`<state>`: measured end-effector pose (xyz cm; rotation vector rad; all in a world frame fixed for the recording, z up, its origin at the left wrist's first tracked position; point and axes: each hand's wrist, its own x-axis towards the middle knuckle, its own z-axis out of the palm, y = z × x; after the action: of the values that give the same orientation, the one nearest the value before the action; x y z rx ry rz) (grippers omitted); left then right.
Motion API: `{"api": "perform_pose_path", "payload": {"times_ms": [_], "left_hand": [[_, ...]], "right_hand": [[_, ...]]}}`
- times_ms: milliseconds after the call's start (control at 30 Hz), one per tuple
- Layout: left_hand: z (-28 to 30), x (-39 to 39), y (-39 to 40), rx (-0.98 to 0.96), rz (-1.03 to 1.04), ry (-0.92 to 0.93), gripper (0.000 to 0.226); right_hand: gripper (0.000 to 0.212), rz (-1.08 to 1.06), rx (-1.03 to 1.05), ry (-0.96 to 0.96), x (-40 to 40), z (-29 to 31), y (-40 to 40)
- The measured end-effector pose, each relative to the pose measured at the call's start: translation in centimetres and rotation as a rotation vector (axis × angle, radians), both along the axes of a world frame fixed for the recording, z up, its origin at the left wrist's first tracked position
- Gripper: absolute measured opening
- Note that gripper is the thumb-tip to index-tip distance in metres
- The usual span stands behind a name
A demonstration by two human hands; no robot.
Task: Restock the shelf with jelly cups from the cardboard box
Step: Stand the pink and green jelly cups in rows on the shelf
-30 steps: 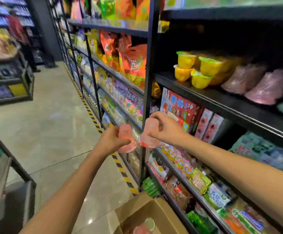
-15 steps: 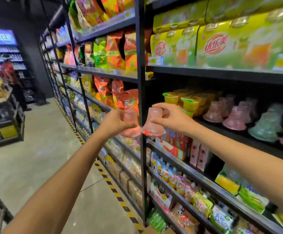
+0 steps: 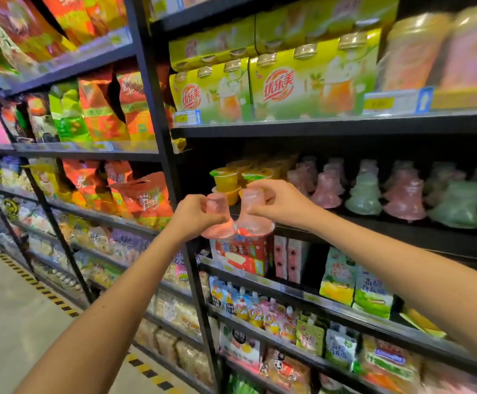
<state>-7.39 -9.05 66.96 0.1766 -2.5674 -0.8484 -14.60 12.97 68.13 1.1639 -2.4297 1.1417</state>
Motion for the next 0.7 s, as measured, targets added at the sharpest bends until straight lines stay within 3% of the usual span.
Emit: {"api": "perform_pose_path", "payload": {"times_ms": [333,700], "left_hand": [[-0.2,-7.9,6.8,0.007,-0.199,0.036,0.034],[-2.4,-13.7,11.4,0.009,-0.203,0.023,0.037]], "right_hand": [[0.054,-0.268,0.014,0.009,-2.1,0.6,8.3],[0.058,-0.319,0.028,-0.085,-4.3,-1.3,13.5]]}}
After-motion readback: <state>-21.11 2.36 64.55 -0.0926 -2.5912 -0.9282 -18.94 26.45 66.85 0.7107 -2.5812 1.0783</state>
